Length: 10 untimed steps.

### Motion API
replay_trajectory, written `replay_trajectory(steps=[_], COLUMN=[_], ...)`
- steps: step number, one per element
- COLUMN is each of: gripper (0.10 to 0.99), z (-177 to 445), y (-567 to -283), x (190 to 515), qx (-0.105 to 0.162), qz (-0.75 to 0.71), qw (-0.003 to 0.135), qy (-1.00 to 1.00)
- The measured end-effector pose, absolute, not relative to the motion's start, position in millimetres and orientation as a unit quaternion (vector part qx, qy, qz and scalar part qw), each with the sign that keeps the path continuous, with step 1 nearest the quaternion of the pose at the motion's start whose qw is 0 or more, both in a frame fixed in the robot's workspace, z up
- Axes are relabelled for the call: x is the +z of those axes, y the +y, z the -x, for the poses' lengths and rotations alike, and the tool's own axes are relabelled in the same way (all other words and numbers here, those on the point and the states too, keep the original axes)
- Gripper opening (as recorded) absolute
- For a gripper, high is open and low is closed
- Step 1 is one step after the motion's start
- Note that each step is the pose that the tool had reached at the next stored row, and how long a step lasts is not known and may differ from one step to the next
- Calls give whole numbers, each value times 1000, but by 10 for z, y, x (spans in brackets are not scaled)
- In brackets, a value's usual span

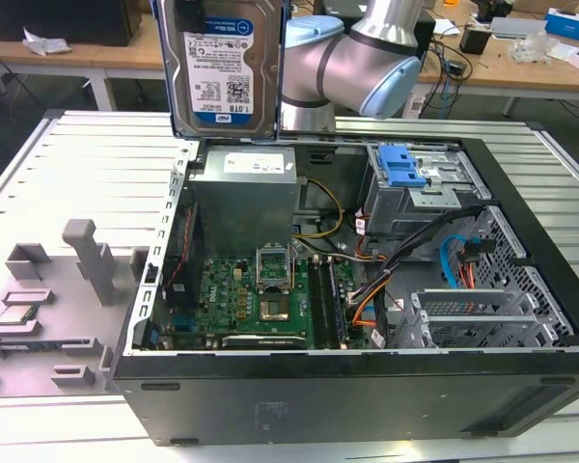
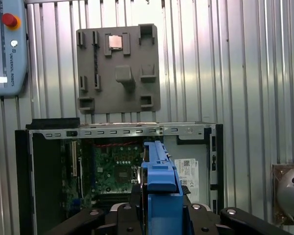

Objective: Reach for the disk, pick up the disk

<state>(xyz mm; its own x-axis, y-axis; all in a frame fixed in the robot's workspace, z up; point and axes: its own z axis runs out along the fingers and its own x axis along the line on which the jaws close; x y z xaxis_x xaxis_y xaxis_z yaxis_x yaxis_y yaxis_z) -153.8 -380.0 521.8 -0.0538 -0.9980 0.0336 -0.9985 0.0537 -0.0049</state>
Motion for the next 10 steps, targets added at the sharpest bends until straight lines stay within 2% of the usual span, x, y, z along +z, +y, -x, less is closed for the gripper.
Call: replay_trajectory(steps=[10], gripper=[369], z=[1347], y=[-3800], x=[5187], qx=[14], qz=[-688], qw=[11], qy=[-726])
